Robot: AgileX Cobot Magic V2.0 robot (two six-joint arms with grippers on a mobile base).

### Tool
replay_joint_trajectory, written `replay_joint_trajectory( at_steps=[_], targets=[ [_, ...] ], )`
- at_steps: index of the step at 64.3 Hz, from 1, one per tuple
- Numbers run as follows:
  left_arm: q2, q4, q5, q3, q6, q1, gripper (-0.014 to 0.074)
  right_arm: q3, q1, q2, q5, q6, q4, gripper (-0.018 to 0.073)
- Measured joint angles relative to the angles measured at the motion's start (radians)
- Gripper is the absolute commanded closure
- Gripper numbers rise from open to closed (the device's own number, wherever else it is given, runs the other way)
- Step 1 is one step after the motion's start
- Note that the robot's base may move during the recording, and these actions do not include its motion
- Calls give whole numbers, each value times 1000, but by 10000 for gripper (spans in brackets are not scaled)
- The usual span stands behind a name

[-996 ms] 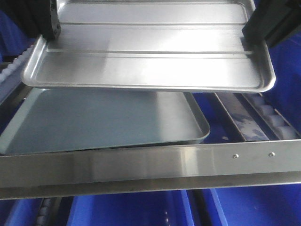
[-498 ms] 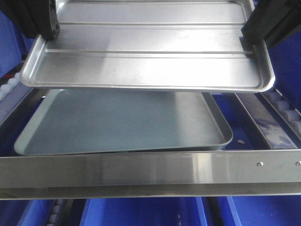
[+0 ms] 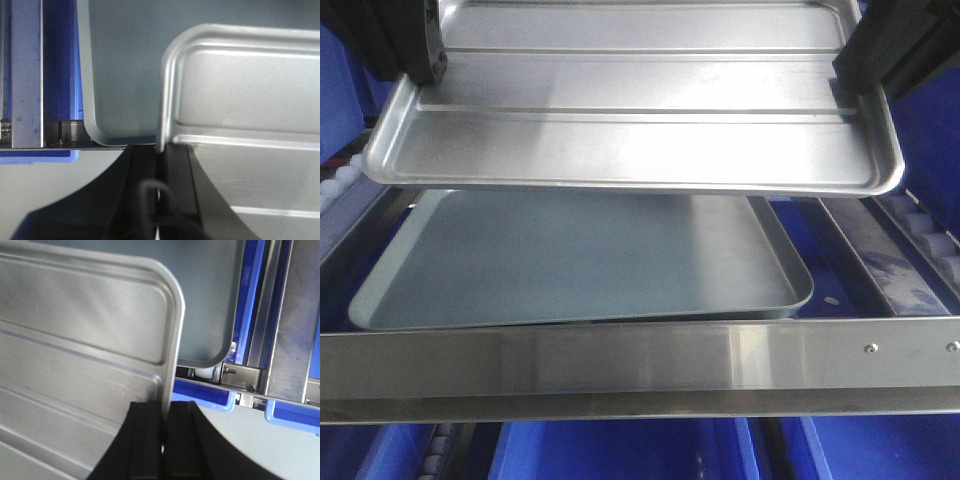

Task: Grab silver tray and stack on right shelf
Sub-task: 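Carry the tray over the larger grey-blue tray on the other shelf, then lower the silver tray into the grey-blue tray with both grippers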

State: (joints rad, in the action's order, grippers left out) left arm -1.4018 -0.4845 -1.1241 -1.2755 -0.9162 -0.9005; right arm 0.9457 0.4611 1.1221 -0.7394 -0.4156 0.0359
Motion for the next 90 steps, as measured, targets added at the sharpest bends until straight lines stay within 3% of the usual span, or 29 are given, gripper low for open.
replay_joint_trajectory(
  at_steps=[47, 61, 72, 90],
  targets=[
    [0, -37, 15, 0, 2, -4, 689, 4, 0, 0, -10, 0, 16, 503],
    [0, -46, 48, 0, 28, 5, 689, 107, -2, 60, -74, 4, -6, 503],
    [2, -59, 81, 0, 28, 69, 689, 231, -2, 186, -92, 15, -20, 503],
    [-43, -59, 209, 0, 46, 230, 689, 379, -2, 417, -23, 41, -41, 503]
  ],
)
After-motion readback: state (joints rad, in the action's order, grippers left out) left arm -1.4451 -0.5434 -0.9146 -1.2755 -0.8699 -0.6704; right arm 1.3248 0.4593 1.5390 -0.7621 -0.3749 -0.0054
